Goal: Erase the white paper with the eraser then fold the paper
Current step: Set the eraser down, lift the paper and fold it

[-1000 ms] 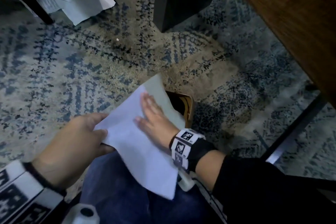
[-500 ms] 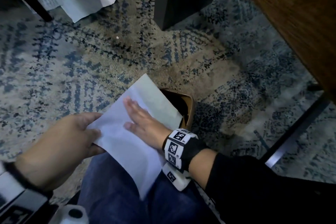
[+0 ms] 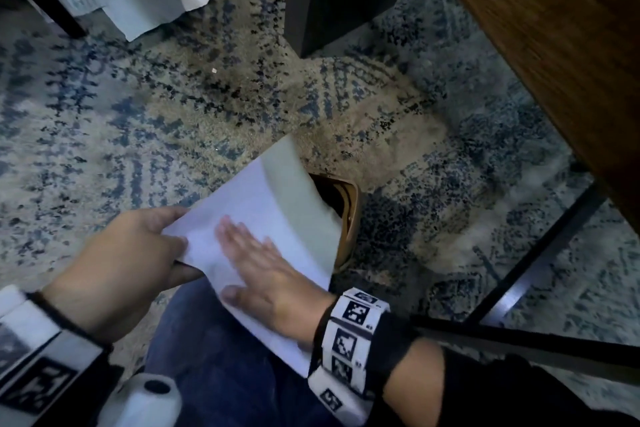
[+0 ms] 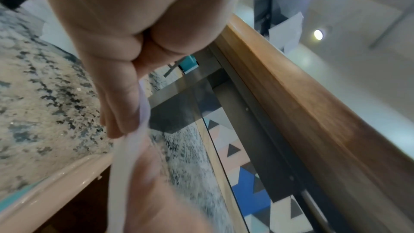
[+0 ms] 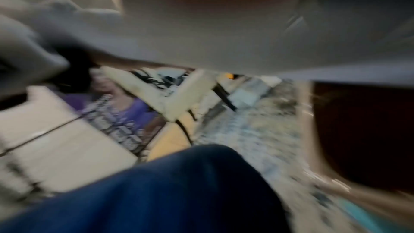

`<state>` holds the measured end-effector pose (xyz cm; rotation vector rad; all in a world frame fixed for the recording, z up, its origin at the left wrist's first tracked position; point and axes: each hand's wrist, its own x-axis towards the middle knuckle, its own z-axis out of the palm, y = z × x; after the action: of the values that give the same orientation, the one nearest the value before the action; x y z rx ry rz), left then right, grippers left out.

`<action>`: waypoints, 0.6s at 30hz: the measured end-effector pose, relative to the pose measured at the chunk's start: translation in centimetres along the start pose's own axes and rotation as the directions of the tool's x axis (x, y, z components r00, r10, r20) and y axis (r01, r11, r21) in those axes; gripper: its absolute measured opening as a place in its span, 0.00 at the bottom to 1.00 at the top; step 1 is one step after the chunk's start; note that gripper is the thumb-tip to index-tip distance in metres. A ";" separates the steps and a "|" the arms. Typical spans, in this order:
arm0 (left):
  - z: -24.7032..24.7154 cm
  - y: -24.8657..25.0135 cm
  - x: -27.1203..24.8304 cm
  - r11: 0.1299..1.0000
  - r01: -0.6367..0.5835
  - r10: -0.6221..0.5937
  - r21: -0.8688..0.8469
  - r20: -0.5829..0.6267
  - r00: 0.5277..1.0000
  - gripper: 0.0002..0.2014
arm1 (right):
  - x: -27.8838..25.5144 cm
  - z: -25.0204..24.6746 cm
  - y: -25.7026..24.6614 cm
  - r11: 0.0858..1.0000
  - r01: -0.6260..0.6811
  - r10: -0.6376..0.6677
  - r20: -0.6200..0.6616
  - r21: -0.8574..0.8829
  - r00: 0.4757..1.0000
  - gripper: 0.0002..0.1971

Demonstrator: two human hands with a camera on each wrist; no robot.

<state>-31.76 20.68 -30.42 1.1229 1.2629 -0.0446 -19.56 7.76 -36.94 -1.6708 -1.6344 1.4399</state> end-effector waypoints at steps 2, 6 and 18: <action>-0.6 -0.1 -0.1 0.998 -0.001 0.000 -0.055 -0.003 1.000 0.20 | -0.3 -0.3 4.3 0.961 -0.273 0.272 -0.030 -0.035 0.962 0.33; -1.9 -0.8 -0.1 0.998 -0.016 0.018 -0.058 0.031 0.999 0.20 | -0.1 -2.9 9.8 0.814 -0.580 0.577 -0.155 0.033 0.802 0.36; -4.5 -1.9 1.0 0.995 0.049 -0.049 -0.083 -0.006 0.999 0.18 | 1.8 -3.5 11.6 0.802 -0.571 0.534 -0.220 -0.173 0.816 0.34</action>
<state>-35.71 23.32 -31.83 1.0216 1.2880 -0.0244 -11.31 7.89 -45.94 -2.4898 -1.3139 1.3327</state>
